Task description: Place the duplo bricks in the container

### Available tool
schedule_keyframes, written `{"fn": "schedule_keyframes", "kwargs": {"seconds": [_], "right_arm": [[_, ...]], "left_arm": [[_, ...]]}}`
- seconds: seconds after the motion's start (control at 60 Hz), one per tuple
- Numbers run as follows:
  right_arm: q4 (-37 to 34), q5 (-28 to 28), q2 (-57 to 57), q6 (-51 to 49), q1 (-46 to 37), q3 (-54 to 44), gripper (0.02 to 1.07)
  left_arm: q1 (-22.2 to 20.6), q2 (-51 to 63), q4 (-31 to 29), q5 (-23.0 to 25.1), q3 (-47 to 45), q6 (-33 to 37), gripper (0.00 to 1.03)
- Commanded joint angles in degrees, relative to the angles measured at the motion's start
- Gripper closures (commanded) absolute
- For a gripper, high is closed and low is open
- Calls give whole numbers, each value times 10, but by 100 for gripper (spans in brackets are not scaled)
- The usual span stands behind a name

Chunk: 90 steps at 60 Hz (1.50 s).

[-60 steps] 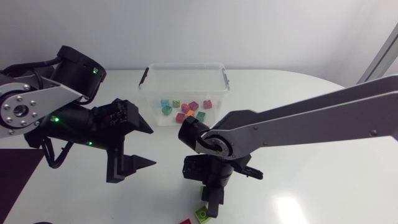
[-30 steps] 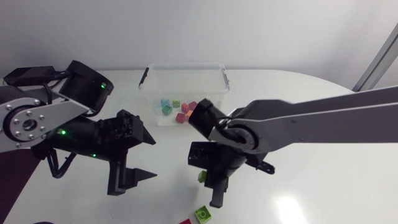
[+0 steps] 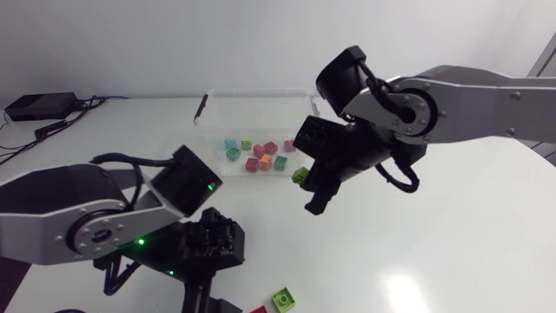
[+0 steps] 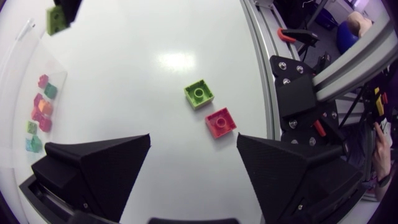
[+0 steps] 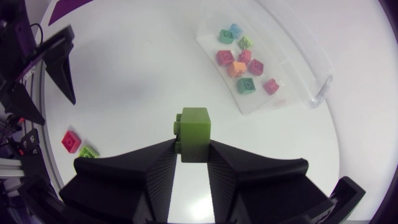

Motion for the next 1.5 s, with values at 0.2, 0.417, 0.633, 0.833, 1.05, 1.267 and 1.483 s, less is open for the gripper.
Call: {"fn": "schedule_keyframes", "kwargs": {"seconds": [0.2, 0.417, 0.633, 0.833, 1.05, 1.267, 1.483], "right_arm": [[0, 0, 11, 33, -9, 58, 81], [-2, 3, 12, 40, -6, 54, 81], [-1, 4, 14, 44, -5, 62, 81], [4, 4, 32, 59, -14, 104, 81], [35, 4, 64, 73, -30, 151, 81], [51, 4, 110, 82, -31, 203, 81], [76, 1, 162, 95, -48, 245, 81]], "left_arm": [[-69, 90, 5, -62, -2, -150, 8], [-75, 112, 14, -70, 16, -188, 8], [-89, 112, 14, -70, 24, -214, 7], [-104, 149, 21, -64, 42, -212, 7], [-120, 172, 27, -48, 58, -214, 7], [-117, 168, 22, -44, 49, -214, 10], [-99, 172, 15, -1, 48, -213, 25]]}}
